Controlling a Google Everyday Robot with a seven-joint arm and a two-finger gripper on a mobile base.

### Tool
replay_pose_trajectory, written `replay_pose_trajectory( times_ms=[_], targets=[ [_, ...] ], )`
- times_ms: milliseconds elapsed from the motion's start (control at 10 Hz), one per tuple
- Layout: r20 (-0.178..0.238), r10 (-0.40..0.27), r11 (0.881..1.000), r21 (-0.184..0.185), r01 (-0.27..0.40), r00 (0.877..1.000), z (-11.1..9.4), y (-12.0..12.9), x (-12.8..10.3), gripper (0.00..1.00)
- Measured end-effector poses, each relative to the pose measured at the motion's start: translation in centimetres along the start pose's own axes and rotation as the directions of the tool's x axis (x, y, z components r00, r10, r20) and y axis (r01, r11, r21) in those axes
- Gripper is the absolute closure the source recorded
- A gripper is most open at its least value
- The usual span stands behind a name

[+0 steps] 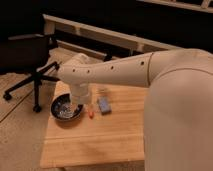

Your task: Knock the eraser over

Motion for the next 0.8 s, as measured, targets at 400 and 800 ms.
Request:
replay_pose_trajectory(
  times_ms=[400,800],
  targets=[
    [0.029,-0.011,1.0,-0.006,0.012,1.0,-0.5,1.1,-1.4,0.35],
    [0.197,-0.077,0.997,0.026,0.073,0.977,-3.7,0.1,-10.2,0.35]
  ],
)
